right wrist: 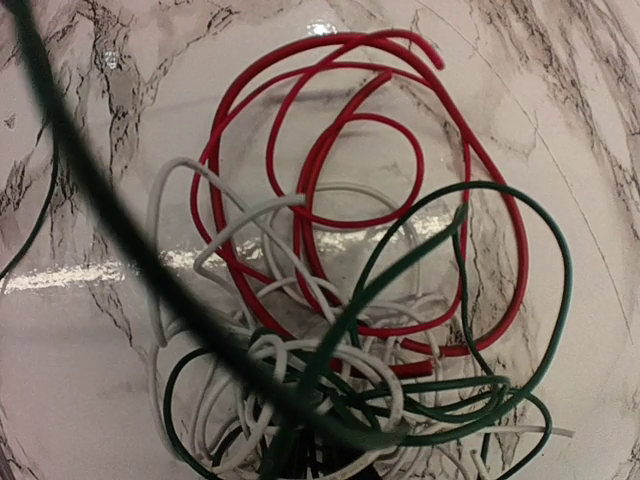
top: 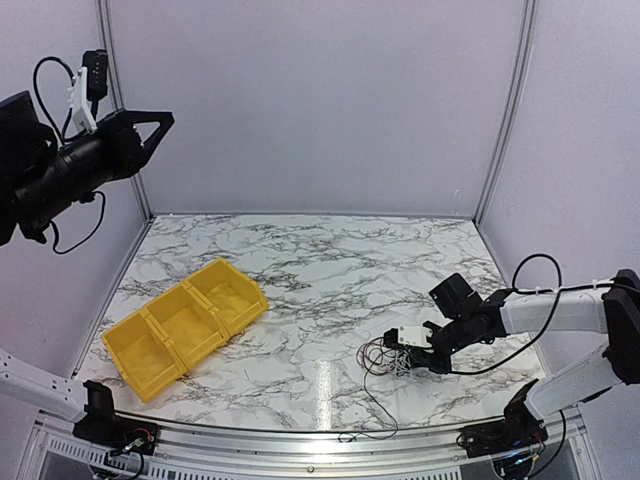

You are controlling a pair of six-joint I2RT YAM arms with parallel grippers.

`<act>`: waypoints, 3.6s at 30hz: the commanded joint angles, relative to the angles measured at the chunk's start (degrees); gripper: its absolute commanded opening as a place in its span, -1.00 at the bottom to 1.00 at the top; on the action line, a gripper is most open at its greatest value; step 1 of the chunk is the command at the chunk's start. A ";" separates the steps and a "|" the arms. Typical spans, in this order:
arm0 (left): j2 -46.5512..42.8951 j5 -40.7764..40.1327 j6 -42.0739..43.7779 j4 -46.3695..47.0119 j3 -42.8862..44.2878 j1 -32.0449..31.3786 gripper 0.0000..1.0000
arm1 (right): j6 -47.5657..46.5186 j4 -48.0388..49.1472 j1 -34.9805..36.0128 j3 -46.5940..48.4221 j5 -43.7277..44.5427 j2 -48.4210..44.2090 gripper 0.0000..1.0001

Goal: Untangle the cables

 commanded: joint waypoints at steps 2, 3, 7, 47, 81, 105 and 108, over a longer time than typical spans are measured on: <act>0.18 -3.35 0.28 -5.13 -3.10 0.02 -1.00 | 1.02 0.79 0.58 1.58 2.37 -0.01 -0.82; 1.06 -2.34 -0.98 -5.28 -4.79 0.02 -1.00 | 1.02 0.88 0.52 1.52 2.62 -0.27 -0.80; 7.93 7.62 -5.69 -4.11 -12.89 0.02 -0.36 | 1.18 1.16 0.54 1.36 3.05 -0.79 -0.75; 44.68 28.95 -2.07 34.88 -21.95 -3.81 -1.00 | 0.70 0.89 0.58 1.41 3.10 -0.90 -0.70; -8.92 -13.27 9.65 7.73 -19.72 -3.76 -1.00 | 1.13 1.52 0.58 1.23 5.92 1.32 -0.67; -7.94 -4.36 -5.13 -0.37 -30.41 8.60 -1.00 | 1.07 1.93 0.57 1.08 7.37 0.72 -0.59; -6.27 -1.18 -4.92 0.84 -31.11 11.60 -1.00 | 1.14 1.96 0.58 0.93 7.38 0.62 -0.59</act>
